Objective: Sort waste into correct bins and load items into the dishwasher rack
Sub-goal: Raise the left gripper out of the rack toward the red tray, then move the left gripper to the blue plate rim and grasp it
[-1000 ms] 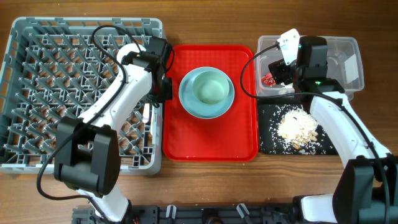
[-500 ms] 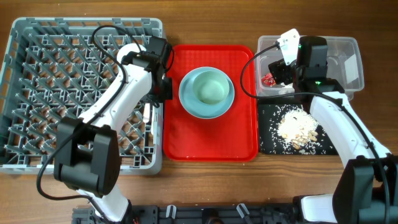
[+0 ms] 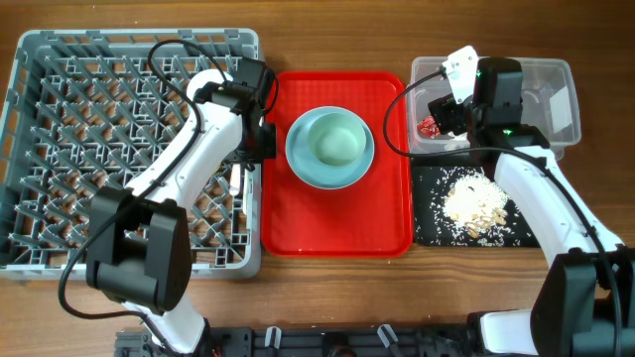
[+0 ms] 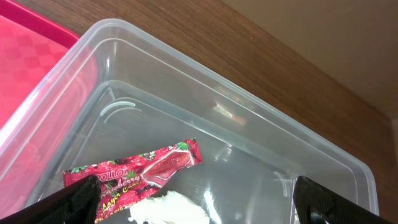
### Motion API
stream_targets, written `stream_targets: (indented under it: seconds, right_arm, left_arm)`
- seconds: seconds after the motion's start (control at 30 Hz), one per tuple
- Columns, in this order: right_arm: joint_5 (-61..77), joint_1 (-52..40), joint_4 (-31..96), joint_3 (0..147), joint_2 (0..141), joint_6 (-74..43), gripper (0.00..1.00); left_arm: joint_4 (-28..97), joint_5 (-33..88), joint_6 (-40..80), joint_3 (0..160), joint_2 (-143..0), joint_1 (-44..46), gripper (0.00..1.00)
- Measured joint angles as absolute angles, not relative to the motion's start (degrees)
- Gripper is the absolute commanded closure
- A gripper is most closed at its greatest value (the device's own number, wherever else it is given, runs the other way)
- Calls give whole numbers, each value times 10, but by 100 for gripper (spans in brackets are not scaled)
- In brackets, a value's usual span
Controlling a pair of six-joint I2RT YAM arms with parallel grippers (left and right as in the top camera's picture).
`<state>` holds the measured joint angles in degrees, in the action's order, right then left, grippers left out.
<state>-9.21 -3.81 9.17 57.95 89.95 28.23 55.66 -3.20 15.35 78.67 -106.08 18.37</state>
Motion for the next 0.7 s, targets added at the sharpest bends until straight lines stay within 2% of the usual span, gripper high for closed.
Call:
stream_targets:
  seconds: [0.27,0.4,0.57,0.7]
  right_arm:
    - [-92,-38,92,580,900,282,0]
    - [-92,-38,92,580,900,282,0]
    - [-92,-38,92,580,900,282,0]
    - [-92,-38,92,580,900,282,0]
  left_arm:
    - [564,-31,144,787,-1061,184,92]
    - [569,-34,140,787,-1061,186,88]
    - [575,-34,140,787,-1061,188,72]
    - [581,-51,140,786,-1061,195,68]
